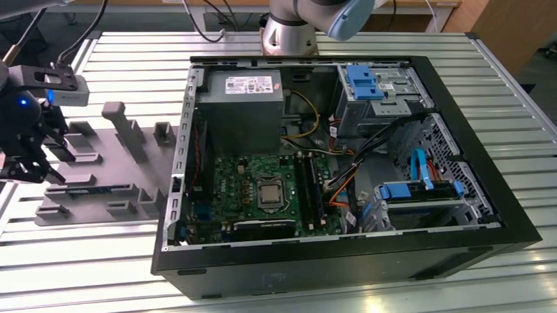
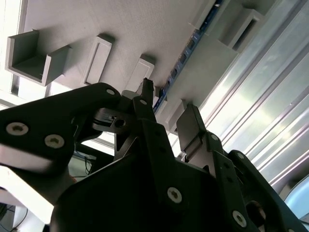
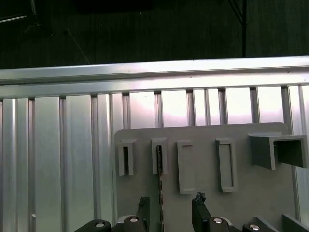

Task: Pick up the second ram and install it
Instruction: 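Pick up the second ram and move it above second insertion slot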

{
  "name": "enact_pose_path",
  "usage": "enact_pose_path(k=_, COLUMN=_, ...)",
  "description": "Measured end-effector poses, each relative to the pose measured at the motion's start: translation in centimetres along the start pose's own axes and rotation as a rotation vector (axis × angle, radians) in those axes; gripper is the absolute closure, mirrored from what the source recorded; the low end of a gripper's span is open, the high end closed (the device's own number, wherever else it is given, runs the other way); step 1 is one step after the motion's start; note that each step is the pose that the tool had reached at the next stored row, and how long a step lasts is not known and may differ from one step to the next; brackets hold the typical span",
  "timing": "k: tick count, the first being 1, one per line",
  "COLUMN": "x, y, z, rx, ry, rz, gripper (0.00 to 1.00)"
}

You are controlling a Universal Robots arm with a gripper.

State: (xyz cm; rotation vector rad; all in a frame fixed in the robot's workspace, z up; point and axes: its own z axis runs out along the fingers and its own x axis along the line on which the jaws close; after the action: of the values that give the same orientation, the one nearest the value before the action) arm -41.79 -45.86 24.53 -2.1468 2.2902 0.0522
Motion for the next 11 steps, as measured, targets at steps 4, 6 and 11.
enact_pose_path(k=4, x=0.02, y=-0.01, z=0.37, rx=0.0036, ry=0.0003, rz=-0.001, gripper=0.53)
enact_pose_path(k=6, x=0.02, y=0.0, z=0.49, rx=0.0087, ry=0.0026, rz=-0.002, gripper=0.53)
enact_pose_path(k=11, x=0.04, y=-0.02, z=0.98, rx=0.0117, ry=0.0057, rz=-0.002, gripper=0.53)
